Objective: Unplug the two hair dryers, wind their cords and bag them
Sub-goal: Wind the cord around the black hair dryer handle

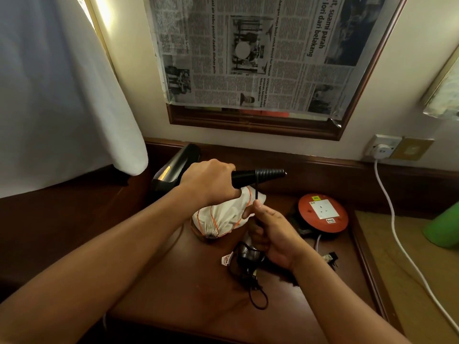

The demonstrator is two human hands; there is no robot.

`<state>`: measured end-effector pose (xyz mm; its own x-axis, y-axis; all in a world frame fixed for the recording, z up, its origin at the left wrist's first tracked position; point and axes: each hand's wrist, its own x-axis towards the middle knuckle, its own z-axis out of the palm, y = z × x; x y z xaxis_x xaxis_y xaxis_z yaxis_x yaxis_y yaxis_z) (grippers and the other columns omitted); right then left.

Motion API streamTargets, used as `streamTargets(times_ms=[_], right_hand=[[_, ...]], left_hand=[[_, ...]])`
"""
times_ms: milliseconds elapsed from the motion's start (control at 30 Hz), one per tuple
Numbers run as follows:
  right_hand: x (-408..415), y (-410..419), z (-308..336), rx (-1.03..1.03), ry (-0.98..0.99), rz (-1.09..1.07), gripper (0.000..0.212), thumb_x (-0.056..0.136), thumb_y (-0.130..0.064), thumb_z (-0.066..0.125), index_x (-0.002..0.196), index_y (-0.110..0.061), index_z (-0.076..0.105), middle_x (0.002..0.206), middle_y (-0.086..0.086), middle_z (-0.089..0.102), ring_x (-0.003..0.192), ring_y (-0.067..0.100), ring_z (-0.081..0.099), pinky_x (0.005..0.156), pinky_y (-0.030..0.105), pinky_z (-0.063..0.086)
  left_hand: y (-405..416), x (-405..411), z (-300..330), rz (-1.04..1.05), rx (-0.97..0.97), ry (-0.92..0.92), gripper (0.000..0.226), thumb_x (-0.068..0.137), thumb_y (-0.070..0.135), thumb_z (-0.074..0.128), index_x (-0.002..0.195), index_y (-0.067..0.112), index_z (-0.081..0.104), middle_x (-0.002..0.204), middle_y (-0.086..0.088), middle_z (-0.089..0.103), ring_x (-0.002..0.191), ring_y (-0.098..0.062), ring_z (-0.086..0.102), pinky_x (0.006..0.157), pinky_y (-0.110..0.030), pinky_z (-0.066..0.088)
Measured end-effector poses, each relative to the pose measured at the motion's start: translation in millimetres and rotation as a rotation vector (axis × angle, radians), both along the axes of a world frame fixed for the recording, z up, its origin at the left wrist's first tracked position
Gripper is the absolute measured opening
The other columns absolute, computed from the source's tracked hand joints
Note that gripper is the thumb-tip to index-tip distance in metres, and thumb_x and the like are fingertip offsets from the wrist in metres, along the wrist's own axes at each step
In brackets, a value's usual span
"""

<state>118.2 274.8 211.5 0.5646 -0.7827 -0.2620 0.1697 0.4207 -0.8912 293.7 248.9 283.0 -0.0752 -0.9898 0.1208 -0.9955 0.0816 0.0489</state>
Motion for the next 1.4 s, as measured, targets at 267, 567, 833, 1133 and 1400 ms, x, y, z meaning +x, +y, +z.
streamTargets(times_ms=[267, 567, 833, 1133, 1400], right_hand=[[0, -1, -15, -0.039, -0.085, 0.011, 0.035, 0.091, -0.039, 0.045, 0.076, -0.009, 0.055, 0.053, 0.000, 0.026, 0.043, 0.010, 0.021, 0.043, 0.022, 0.016], [3, -5, -21, -0.056, -0.079, 0.067, 0.038, 0.093, -0.039, 0.045, 0.074, -0.009, 0.058, 0.053, 0.000, 0.026, 0.046, 0.011, 0.022, 0.049, 0.028, 0.014], [5, -16, -13, -0.267, 0.166, 0.024, 0.042, 0.087, -0.048, 0.047, 0.075, -0.009, 0.057, 0.053, 0.000, 0.025, 0.044, 0.011, 0.020, 0.042, 0.021, 0.018], [2, -39, 8, -0.361, 0.375, 0.070, 0.039, 0.095, -0.031, 0.049, 0.065, -0.007, 0.054, 0.045, -0.001, 0.030, 0.038, 0.009, 0.025, 0.042, 0.022, 0.019], [-13, -77, 48, -0.507, 0.450, 0.278, 0.007, 0.085, -0.004, 0.064, 0.085, -0.008, 0.069, 0.079, 0.011, 0.063, 0.073, 0.024, 0.055, 0.066, 0.030, 0.046]], left_hand=[[12, 1, 5, 0.002, 0.010, 0.039, 0.031, 0.081, 0.058, 0.058, 0.095, 0.029, 0.057, 0.076, 0.009, 0.054, 0.069, -0.014, 0.054, 0.054, -0.028, 0.036], [24, 6, 13, -0.023, 0.016, 0.120, 0.025, 0.080, 0.056, 0.059, 0.084, 0.032, 0.053, 0.075, 0.008, 0.057, 0.071, -0.015, 0.058, 0.060, -0.029, 0.041], [32, 9, 19, -0.067, 0.013, 0.082, 0.025, 0.081, 0.055, 0.060, 0.084, 0.033, 0.050, 0.072, 0.010, 0.056, 0.068, -0.010, 0.058, 0.058, -0.027, 0.046], [41, 11, 22, -0.107, 0.044, -0.017, 0.026, 0.082, 0.053, 0.059, 0.095, 0.031, 0.054, 0.074, 0.009, 0.055, 0.070, -0.012, 0.057, 0.055, -0.026, 0.039], [48, 9, 11, -0.165, 0.069, -0.179, 0.032, 0.083, 0.051, 0.056, 0.107, 0.029, 0.056, 0.073, 0.010, 0.048, 0.068, -0.013, 0.053, 0.058, -0.027, 0.039]])
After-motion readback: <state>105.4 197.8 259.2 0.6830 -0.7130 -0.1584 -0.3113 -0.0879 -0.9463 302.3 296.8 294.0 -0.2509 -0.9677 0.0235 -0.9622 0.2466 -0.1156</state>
